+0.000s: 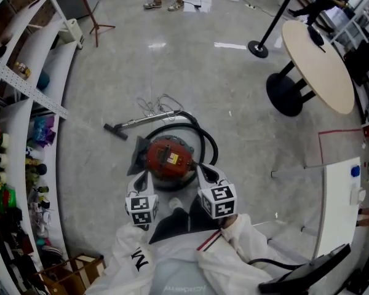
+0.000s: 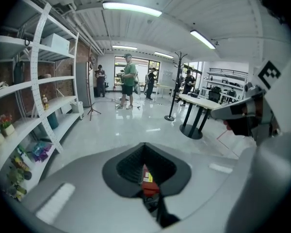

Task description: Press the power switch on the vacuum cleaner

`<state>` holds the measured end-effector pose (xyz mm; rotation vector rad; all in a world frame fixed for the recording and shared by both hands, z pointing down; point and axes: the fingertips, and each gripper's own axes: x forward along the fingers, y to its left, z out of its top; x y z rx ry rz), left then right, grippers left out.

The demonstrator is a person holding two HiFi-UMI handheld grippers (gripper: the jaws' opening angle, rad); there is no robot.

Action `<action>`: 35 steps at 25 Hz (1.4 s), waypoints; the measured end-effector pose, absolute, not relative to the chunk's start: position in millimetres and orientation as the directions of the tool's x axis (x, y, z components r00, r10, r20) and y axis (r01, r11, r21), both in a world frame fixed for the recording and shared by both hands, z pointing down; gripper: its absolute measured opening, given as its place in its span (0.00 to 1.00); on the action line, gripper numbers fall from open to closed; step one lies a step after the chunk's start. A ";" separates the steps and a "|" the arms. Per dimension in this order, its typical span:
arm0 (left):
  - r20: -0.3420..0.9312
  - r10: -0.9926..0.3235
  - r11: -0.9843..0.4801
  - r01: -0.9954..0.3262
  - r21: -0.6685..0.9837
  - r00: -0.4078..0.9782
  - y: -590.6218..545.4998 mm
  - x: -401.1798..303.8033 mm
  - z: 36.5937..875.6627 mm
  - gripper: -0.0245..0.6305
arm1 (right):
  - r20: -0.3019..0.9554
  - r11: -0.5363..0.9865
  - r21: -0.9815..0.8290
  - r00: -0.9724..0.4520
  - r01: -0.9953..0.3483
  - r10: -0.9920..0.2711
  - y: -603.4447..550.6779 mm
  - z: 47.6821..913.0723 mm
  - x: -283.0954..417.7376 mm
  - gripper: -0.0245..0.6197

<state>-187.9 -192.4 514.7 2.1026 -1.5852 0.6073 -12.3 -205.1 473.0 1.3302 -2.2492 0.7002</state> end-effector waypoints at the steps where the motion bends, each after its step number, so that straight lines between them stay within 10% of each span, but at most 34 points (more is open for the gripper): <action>1: 0.571 -0.782 -0.253 -0.964 0.079 0.251 -192.4 -188.1 506.6 0.04 | 0.588 0.413 -0.200 -0.446 -0.889 -0.675 -204.3 467.2 -12.8 0.04; 35: 0.322 -0.909 -0.272 -0.962 0.027 0.266 -190.9 -206.3 357.0 0.04 | 0.423 0.454 -0.152 -0.473 -0.878 -0.773 -199.1 354.6 -22.0 0.04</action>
